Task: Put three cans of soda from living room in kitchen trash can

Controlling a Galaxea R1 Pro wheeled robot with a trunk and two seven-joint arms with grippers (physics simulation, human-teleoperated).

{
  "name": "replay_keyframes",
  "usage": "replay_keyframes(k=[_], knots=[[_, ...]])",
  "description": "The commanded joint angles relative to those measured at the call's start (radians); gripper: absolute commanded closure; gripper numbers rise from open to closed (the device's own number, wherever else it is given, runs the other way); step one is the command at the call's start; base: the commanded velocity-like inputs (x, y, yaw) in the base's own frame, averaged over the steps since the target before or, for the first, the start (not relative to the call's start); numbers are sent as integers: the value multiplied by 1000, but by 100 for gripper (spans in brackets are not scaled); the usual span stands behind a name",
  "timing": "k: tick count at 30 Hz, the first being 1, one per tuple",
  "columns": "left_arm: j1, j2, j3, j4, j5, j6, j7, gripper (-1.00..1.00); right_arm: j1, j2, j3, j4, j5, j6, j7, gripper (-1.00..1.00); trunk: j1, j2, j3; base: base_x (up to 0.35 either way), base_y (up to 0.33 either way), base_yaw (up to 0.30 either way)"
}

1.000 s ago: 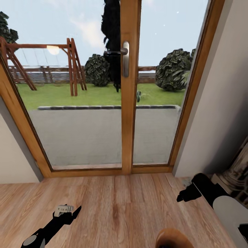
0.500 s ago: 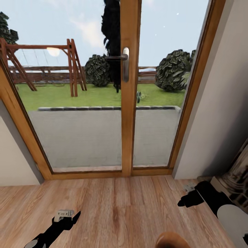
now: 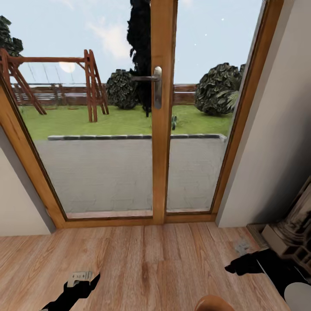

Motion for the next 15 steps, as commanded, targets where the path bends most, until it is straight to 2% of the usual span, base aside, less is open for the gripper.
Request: replay_keyframes(k=[1, 3, 6, 11, 12, 15], knots=[[0, 0, 1, 12, -21, -2, 3, -100, 19, 0, -13, -3, -1, -29, 0, -100, -4, 7, 3, 0, 0, 0], [0, -2, 2, 41, -71, -16, 20, -100, 59, -1, -44, -20, -1, -84, 0, -100, -12, 21, 10, 0, 0, 0], [0, -2, 3, 79, -96, -34, 57, -100, 109, 1, -76, -50, -1, -130, 0, -100, -23, 42, 19, 0, 0, 0], [0, -2, 2, 144, -110, -61, 109, -100, 188, 4, -99, -108, -1, -165, -14, -100, -42, 77, 35, 0, 0, 0], [0, -1, 2, 170, -112, -77, 117, -100, 214, 7, -102, -118, -1, -178, -49, -100, -46, 84, 38, 0, 0, 0], [0, 0, 1, 193, -113, -100, 125, -100, 242, 10, -103, -122, -1, -227, -97, -100, -58, 105, 47, 0, 0, 0]])
